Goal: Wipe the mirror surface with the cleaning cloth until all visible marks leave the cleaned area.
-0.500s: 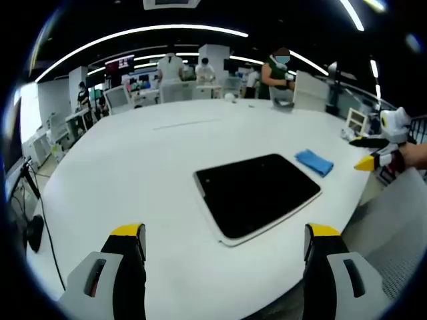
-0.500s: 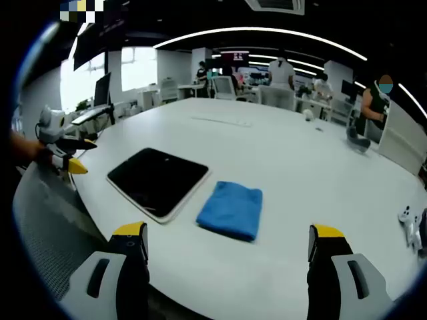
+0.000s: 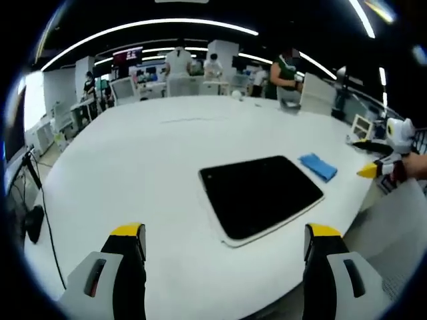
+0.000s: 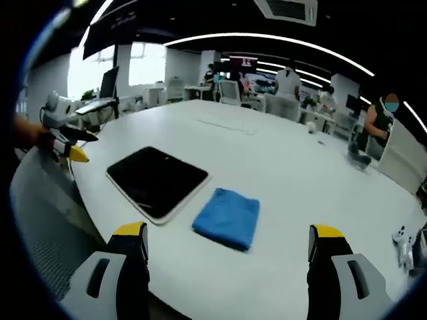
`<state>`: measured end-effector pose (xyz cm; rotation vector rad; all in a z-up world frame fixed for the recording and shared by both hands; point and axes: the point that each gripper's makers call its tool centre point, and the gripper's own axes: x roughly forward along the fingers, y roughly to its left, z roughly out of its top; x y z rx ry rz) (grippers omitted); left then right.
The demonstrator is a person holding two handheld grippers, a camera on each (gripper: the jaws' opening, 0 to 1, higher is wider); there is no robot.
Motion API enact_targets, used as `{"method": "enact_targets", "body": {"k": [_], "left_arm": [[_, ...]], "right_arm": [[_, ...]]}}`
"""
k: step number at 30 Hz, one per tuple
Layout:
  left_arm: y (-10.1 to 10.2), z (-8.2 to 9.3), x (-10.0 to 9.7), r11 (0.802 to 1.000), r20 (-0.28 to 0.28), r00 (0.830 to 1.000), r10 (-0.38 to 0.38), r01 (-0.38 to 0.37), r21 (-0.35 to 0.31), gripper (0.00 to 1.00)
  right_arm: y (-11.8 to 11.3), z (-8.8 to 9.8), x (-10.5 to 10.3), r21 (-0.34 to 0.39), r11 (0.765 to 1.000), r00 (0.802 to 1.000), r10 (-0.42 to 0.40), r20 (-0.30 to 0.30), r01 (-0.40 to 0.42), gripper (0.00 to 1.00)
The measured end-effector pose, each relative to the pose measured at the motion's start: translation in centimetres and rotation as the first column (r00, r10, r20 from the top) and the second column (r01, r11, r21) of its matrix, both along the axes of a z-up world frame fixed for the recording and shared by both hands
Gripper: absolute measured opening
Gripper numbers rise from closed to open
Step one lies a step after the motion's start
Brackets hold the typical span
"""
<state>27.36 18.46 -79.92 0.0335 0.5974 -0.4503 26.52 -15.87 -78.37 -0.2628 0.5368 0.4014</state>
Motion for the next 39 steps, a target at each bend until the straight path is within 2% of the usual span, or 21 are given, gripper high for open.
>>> {"method": "enact_targets", "body": {"k": [2,3,5,6,12,15,17,19,23,25,27,31,33,39], "left_arm": [[-0.3,-0.4,-0.4,1.000,-0.014,1.000,-0.002,0.001,-0.013,0.99],[-0.2,-0.9,-0.6,1.000,-0.033,0.999,-0.003,0.003,-0.002,0.99],[0.0,-0.3,-0.5,1.000,-0.016,1.000,0.012,-0.012,-0.015,0.99],[-0.1,0.0,-0.4,0.999,-0.002,1.000,0.015,-0.015,-0.028,0.99],[-0.7,-0.4,-0.7,1.000,-0.008,1.000,-0.030,0.030,-0.007,0.99],[-1.3,-0.8,-0.9,0.996,-0.018,0.997,-0.079,0.080,0.028,0.99],[-1.8,-0.4,-0.9,0.992,0.003,0.993,-0.114,0.114,0.044,0.99],[-1.6,-0.2,-0.9,0.990,0.020,0.993,-0.121,0.119,0.076,0.99],[-1.1,-0.1,-0.5,0.994,0.026,0.996,-0.091,0.089,0.060,0.99],[-1.2,-0.2,-0.4,0.993,0.027,0.995,-0.097,0.095,0.063,0.99],[-1.5,-0.1,-0.5,0.992,0.035,0.993,-0.114,0.112,0.065,0.99],[-1.4,-0.1,-0.5,0.994,0.035,0.994,-0.105,0.103,0.043,0.99],[-1.3,-0.2,-0.5,0.996,0.017,0.996,-0.083,0.083,0.015,0.99],[-1.0,-0.2,-0.3,0.997,0.031,0.997,-0.070,0.069,0.029,0.99]], "right_arm": [[0.2,0.2,0.3,-0.049,0.998,0.998,0.038,0.047,-0.035,1.00],[0.2,-0.1,0.2,-0.058,0.997,0.998,0.046,0.036,-0.044,1.00],[0.2,-0.9,-0.2,-0.006,1.000,1.000,0.014,-0.010,-0.014,1.00],[0.1,-1.0,-0.1,0.009,1.000,1.000,0.007,-0.011,-0.007,1.00],[0.0,-2.3,-0.9,0.007,1.000,0.994,-0.013,-0.105,0.014,1.00],[-0.2,-2.0,-0.8,0.035,0.999,0.995,-0.030,-0.093,0.034,1.00],[-0.3,-2.1,-0.8,0.037,0.998,0.994,-0.039,-0.103,0.043,1.00],[-0.3,-2.0,-0.8,0.042,0.998,0.994,-0.037,-0.101,0.041,1.00],[-0.4,-2.2,-0.8,0.051,0.997,0.993,-0.046,-0.111,0.052,1.00],[-0.9,-2.1,-0.7,0.086,0.992,0.991,-0.080,-0.109,0.090,1.00],[-1.1,-2.1,-0.7,0.084,0.991,0.990,-0.091,-0.112,0.100,1.00],[0.2,-1.8,-0.8,0.043,0.999,0.996,-0.018,-0.085,0.022,1.00],[0.5,-1.9,-0.9,0.032,0.999,0.996,-0.011,-0.094,0.014,1.00],[0.5,-2.5,-1.3,0.033,0.999,0.992,0.001,-0.127,0.003,1.00]]}}
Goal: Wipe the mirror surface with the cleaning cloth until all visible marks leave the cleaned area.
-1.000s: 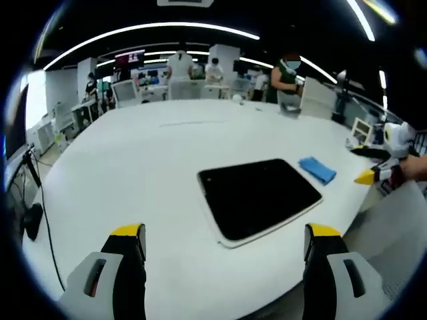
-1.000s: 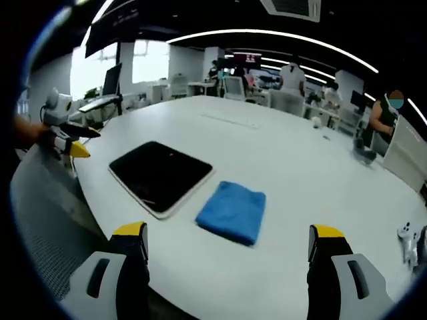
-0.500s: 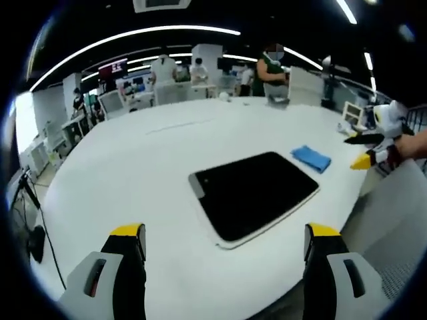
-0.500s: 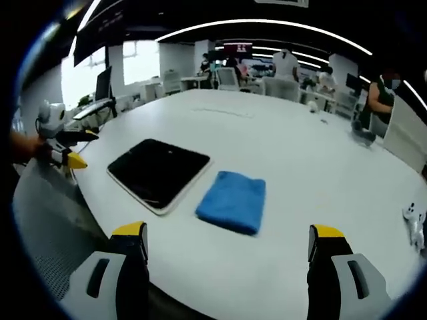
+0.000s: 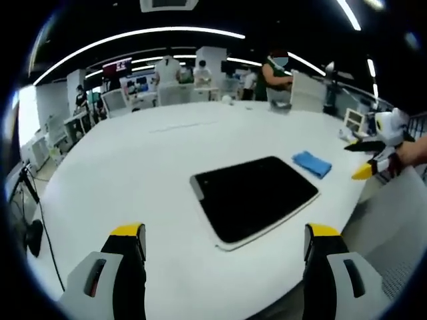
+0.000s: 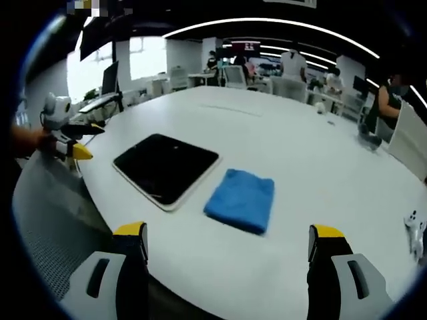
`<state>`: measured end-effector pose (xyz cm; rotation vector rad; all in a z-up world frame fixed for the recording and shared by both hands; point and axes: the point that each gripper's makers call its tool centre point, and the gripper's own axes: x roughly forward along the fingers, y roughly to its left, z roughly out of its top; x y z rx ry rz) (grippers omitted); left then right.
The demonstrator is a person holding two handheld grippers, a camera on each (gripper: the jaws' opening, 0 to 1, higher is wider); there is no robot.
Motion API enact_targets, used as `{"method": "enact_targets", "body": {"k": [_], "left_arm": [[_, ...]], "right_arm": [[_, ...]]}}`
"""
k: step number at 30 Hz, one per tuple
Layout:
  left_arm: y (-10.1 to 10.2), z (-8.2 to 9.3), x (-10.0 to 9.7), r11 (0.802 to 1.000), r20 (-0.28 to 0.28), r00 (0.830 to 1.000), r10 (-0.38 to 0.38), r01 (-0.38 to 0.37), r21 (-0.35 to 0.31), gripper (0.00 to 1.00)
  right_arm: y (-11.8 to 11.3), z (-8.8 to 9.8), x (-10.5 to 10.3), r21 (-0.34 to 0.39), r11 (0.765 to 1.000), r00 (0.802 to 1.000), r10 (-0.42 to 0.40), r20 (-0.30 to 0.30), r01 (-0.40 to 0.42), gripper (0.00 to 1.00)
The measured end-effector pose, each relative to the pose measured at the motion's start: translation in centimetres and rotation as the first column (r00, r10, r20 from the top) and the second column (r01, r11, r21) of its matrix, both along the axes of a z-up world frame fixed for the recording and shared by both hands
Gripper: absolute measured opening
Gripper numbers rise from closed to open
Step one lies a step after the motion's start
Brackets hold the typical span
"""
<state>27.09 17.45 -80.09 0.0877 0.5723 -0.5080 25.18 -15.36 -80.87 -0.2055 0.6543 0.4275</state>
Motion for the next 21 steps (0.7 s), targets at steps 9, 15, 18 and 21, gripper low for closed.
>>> {"method": "enact_targets", "body": {"k": [9,15,18,21], "left_arm": [[0.3,0.2,0.2,0.999,0.004,0.999,0.033,-0.033,-0.029,0.99],[0.0,-0.1,0.0,1.000,-0.011,1.000,0.013,-0.013,-0.016,0.99],[0.0,0.0,0.0,1.000,-0.010,1.000,0.013,-0.013,-0.022,0.99],[0.1,0.0,0.1,1.000,-0.002,1.000,0.012,-0.012,-0.007,0.99]], "right_arm": [[0.2,0.3,0.3,0.008,1.000,1.000,0.005,0.011,-0.005,1.00],[-0.3,0.3,0.6,0.015,1.000,1.000,-0.017,0.025,0.017,1.00],[-0.4,0.6,0.6,0.029,0.999,0.999,-0.036,0.035,0.035,1.00],[-0.8,1.0,0.9,0.040,0.998,0.997,-0.054,0.055,0.052,1.00]]}}
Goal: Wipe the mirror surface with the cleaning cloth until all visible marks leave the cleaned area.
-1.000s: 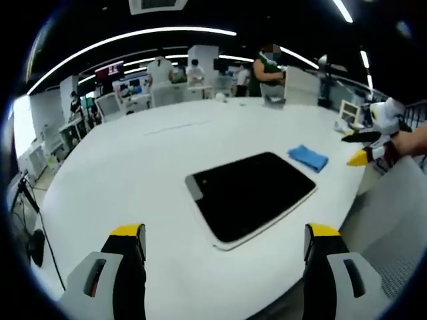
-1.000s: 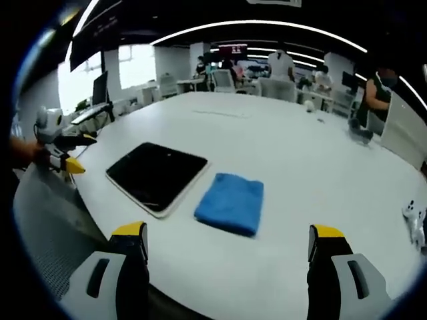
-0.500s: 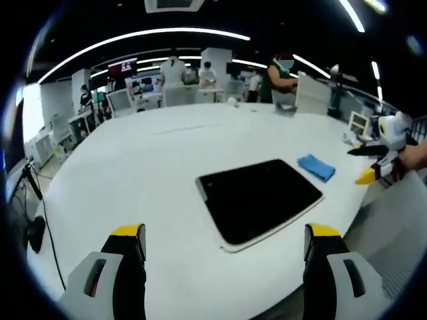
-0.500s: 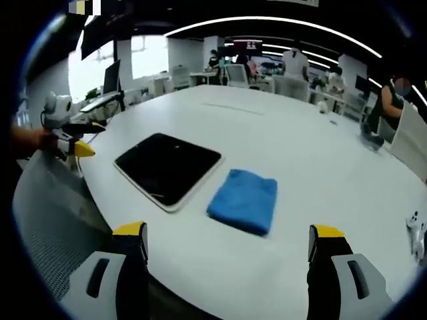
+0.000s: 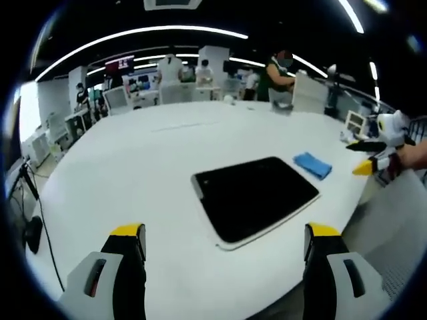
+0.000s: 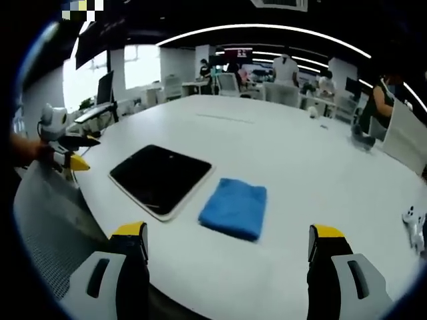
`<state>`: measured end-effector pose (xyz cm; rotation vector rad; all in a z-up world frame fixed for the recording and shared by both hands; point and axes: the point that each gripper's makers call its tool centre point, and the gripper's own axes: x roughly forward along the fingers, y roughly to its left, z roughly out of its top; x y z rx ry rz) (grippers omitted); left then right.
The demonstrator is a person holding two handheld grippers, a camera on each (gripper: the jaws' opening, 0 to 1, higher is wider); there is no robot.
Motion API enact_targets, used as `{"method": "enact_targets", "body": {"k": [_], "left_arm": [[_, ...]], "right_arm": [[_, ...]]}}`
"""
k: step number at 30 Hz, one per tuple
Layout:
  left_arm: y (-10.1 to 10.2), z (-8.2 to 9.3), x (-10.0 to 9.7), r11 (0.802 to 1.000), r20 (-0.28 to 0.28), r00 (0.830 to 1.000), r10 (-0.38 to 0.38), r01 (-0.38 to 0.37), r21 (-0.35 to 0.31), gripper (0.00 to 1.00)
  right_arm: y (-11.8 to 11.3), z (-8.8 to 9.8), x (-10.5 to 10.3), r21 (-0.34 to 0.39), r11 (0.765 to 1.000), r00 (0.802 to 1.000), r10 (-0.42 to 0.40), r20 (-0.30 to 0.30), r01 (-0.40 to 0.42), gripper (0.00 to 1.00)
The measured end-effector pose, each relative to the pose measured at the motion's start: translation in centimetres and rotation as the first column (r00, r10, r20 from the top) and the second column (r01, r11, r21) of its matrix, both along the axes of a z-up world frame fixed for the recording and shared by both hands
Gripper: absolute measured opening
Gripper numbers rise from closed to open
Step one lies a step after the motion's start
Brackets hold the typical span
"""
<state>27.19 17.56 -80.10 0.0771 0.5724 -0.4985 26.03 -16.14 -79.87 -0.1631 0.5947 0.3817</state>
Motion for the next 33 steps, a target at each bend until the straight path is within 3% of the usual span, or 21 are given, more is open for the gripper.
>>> {"method": "enact_targets", "body": {"k": [5,14,17,19,22,27,30,33], "left_arm": [[0.5,0.0,0.2,1.000,0.007,1.000,0.016,-0.016,0.007,0.99],[-0.4,-0.3,-0.5,1.000,-0.027,0.999,-0.021,0.021,-0.003,0.99],[-0.5,0.3,-0.5,0.998,0.011,0.999,-0.042,0.041,0.039,0.99],[-0.5,0.2,-0.5,0.998,0.014,0.999,-0.044,0.043,0.039,0.99],[-0.5,-0.4,-0.6,0.999,-0.029,0.999,-0.043,0.044,0.023,0.99],[-0.6,-0.2,-0.5,0.996,-0.004,0.998,-0.059,0.059,0.060,0.99],[-0.2,-0.2,-0.4,0.999,-0.010,0.999,-0.030,0.031,0.034,0.99],[-0.1,-0.1,-0.4,0.999,-0.008,1.000,-0.024,0.025,0.030,0.99]], "right_arm": [[-0.6,0.7,0.4,0.050,0.997,0.998,-0.067,0.009,0.066,1.00],[-0.6,0.5,0.1,0.055,0.997,0.998,-0.059,0.001,0.059,1.00],[-1.0,0.5,0.3,0.055,0.995,0.997,-0.082,-0.010,0.082,1.00],[-0.7,1.0,0.4,0.050,0.997,0.998,-0.067,0.020,0.066,1.00],[-0.6,1.3,0.2,0.050,0.997,0.997,-0.060,0.039,0.058,1.00],[-1.2,1.4,0.5,0.066,0.994,0.995,-0.090,0.046,0.086,0.99],[-1.0,2.1,0.9,0.087,0.993,0.993,-0.092,0.075,0.085,0.99],[-0.6,1.8,0.7,0.067,0.996,0.995,-0.070,0.067,0.065,0.99]]}}
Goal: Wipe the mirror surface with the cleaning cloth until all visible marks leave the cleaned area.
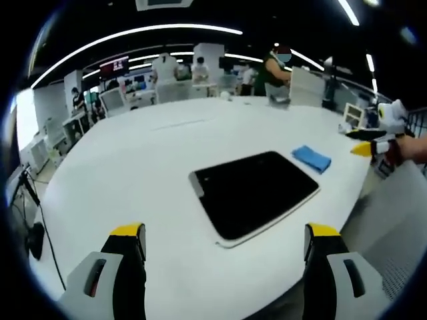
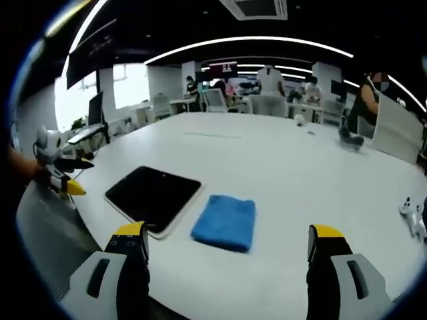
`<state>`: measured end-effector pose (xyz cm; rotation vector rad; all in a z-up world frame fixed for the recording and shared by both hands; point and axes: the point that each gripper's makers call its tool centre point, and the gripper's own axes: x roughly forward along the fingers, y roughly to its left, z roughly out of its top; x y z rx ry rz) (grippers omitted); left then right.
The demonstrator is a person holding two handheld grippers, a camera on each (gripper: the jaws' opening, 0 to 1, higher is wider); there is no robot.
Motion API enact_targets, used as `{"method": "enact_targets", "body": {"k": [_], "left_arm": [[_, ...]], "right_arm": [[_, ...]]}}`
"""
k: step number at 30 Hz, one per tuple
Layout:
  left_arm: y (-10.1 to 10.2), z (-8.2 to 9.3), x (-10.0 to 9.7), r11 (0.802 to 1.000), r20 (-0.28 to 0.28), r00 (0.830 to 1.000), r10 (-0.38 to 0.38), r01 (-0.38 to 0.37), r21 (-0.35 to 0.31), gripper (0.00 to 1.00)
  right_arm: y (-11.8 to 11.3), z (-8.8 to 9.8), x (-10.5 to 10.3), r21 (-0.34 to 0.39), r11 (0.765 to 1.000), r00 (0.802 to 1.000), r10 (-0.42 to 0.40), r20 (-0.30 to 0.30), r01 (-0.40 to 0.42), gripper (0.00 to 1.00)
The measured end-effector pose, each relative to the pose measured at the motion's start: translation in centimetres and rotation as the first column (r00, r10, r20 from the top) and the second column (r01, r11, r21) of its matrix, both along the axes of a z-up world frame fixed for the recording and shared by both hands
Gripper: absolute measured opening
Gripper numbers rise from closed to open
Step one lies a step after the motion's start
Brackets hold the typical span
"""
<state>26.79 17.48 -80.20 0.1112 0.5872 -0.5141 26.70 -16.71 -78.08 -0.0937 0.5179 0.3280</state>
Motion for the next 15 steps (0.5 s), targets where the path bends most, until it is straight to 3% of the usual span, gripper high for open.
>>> {"method": "enact_targets", "body": {"k": [4,7,11,15], "left_arm": [[-0.6,0.4,0.0,1.000,0.020,1.000,-0.024,0.024,-0.019,0.99],[-0.6,0.7,0.1,0.999,0.036,0.999,-0.023,0.024,-0.028,0.99],[-0.5,1.1,0.4,0.999,0.057,0.998,-0.013,0.015,-0.035,0.99],[-0.5,1.1,0.4,1.000,0.059,0.998,-0.018,0.019,-0.016,0.99]], "right_arm": [[0.4,-0.1,-0.2,-0.026,0.999,0.999,0.038,-0.010,-0.038,0.95],[1.1,-0.1,0.1,0.017,0.998,0.997,0.069,-0.035,-0.068,0.90],[0.3,-0.2,1.3,0.018,0.999,0.998,0.040,-0.054,-0.039,0.85],[0.4,0.9,3.1,0.058,0.998,0.999,0.037,-0.032,-0.035,0.77]]}}
